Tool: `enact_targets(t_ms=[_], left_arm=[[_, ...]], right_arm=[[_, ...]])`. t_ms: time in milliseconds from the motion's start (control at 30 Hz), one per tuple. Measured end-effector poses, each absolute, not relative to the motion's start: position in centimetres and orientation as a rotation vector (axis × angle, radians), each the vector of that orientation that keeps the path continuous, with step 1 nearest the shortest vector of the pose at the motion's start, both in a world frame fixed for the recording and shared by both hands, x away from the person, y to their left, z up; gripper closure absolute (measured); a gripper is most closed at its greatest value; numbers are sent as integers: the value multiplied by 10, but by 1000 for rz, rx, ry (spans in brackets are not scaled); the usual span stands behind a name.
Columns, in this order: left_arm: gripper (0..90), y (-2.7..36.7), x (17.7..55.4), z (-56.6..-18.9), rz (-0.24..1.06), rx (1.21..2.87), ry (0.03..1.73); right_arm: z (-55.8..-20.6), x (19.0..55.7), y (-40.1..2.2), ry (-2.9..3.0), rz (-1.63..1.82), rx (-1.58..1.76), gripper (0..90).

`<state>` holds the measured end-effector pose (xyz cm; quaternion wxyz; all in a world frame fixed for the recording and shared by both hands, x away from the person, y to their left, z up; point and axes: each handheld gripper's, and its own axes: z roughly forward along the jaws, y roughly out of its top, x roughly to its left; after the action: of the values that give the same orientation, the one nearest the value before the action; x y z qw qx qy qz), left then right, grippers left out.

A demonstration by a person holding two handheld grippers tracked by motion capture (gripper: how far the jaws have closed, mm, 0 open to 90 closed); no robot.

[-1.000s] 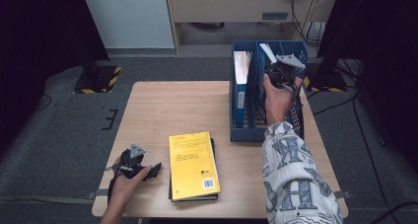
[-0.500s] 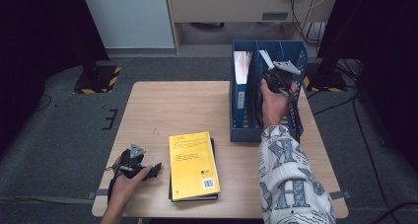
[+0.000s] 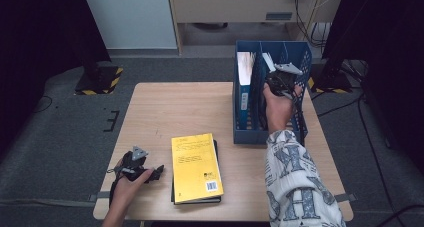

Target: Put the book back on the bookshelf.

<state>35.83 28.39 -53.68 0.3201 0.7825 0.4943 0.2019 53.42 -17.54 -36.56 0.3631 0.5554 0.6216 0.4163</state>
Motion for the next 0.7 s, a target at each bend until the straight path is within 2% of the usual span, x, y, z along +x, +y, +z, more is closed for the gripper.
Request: enact_targets(t_ms=[700], left_arm=[[0, 284, 358, -537, 530, 2058, 1295]], right_arm=[[-367, 519, -171, 1646, 1040, 1436, 730]])
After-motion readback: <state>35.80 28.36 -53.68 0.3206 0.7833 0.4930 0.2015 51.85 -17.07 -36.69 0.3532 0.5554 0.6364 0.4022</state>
